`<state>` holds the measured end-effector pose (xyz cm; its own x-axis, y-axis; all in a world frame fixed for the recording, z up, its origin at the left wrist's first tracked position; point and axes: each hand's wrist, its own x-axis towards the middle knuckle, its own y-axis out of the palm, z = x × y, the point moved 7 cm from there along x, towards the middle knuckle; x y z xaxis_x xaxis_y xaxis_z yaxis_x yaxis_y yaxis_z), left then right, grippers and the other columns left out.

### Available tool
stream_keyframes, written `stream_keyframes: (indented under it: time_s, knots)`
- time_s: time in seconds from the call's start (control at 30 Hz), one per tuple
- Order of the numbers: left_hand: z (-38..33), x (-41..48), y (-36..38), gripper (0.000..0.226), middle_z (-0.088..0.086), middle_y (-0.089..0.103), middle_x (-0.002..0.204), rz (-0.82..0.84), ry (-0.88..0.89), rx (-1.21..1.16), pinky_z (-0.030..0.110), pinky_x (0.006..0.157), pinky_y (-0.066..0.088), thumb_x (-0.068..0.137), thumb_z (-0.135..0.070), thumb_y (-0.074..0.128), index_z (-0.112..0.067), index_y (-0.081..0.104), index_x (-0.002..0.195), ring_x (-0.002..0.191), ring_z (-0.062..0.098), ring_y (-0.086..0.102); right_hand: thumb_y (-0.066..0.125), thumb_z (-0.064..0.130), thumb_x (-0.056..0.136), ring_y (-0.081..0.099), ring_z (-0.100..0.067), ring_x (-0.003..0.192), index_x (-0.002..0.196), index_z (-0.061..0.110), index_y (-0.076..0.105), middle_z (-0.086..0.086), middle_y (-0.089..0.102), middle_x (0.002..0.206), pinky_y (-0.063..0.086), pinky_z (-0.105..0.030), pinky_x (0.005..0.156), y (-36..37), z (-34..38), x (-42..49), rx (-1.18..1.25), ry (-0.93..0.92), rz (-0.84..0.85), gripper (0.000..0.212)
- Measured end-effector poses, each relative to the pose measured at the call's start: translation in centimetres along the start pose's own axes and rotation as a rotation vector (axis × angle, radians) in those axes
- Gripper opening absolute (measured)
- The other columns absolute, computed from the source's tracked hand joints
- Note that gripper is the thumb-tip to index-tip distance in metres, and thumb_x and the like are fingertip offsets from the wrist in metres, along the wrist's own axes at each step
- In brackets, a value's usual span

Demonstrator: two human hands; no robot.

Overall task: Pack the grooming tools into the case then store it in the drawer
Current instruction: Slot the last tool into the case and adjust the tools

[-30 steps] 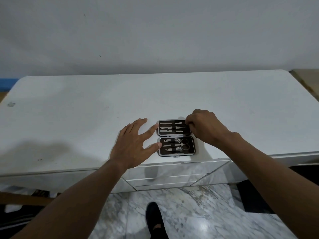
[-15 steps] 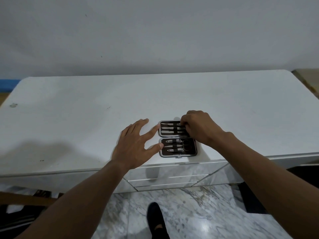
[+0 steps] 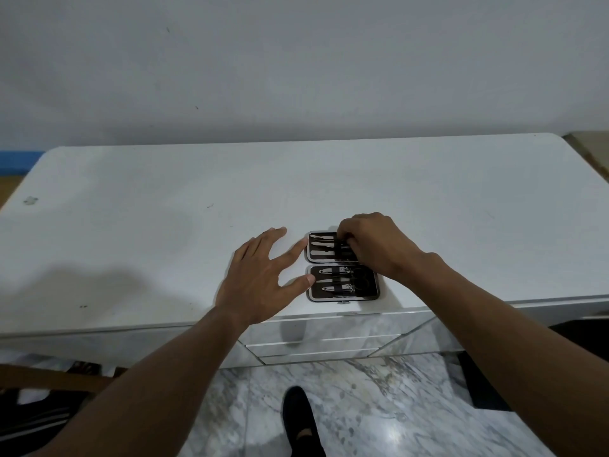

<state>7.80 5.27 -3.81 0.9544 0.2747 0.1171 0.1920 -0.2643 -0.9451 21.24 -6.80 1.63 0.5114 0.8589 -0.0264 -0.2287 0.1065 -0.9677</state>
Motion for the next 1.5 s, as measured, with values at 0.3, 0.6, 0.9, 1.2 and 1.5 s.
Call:
stream_keyframes:
  time_s: [0.3, 0.6, 0.9, 1.2, 1.5]
  knots:
    - [0.1, 0.0, 0.0, 0.067, -0.001, 0.032, 0.155, -0.006, 0.005, 0.001, 0.044, 0.116, 0.024, 0.087, -0.076, 0.025, -0.045, 0.032, 0.146, 0.144, 0.018, 0.024, 0.048, 0.006, 0.088, 0.059, -0.028, 0.089, 0.098, 0.010, 0.067, -0.009, 0.066, 0.095, 0.039, -0.029, 0.072, -1.3, -1.1, -1.3, 0.126, 0.154, -0.122, 0.022]
    - [0.0, 0.1, -0.6, 0.066, 0.000, 0.038, 0.151, -0.009, -0.008, -0.019, 0.042, 0.112, 0.027, 0.085, -0.074, 0.033, -0.042, 0.041, 0.142, 0.140, 0.020, 0.032, 0.052, 0.006, 0.081, 0.062, -0.034, 0.096, 0.101, 0.002, 0.062, -0.016, 0.069, 0.103, 0.050, -0.033, 0.075, 0.2, -1.7, -4.6, 0.220, 0.521, 0.140, 0.022]
    - [-0.6, 1.8, -0.9, 0.058, -0.004, 0.027, 0.152, 0.304, -0.215, -0.120, 0.040, 0.115, 0.019, 0.089, -0.062, 0.050, -0.042, 0.041, 0.142, 0.143, 0.020, 0.019, 0.051, 0.005, 0.082, 0.065, -0.034, 0.092, 0.092, 0.006, 0.070, -0.018, 0.072, 0.091, 0.055, -0.036, 0.082, 0.3, -2.9, -4.5, 0.432, 0.651, 0.000, 0.022]
    - [-1.7, 3.8, -1.4, 0.036, 0.014, 0.071, 0.106, 0.379, -0.475, -0.471, 0.028, 0.086, 0.045, 0.085, -0.014, 0.070, -0.008, 0.065, 0.120, 0.107, 0.029, 0.063, 0.066, 0.003, 0.076, 0.064, -0.031, 0.105, 0.108, 0.012, 0.071, -0.014, 0.071, 0.110, 0.052, -0.034, 0.092, 0.1, -3.7, -4.5, 0.625, 0.737, -0.070, 0.034]
    - [-1.0, 3.1, -1.1, 0.051, -0.003, 0.065, 0.090, 0.126, -0.687, -0.860, 0.044, 0.097, 0.053, 0.075, 0.006, 0.074, -0.008, 0.065, 0.123, 0.105, 0.028, 0.066, 0.064, 0.008, 0.074, 0.068, -0.032, 0.095, 0.105, 0.019, 0.067, -0.014, 0.073, 0.103, 0.055, -0.042, 0.091, 0.6, -4.5, -3.8, 0.729, 0.797, -0.086, 0.033]
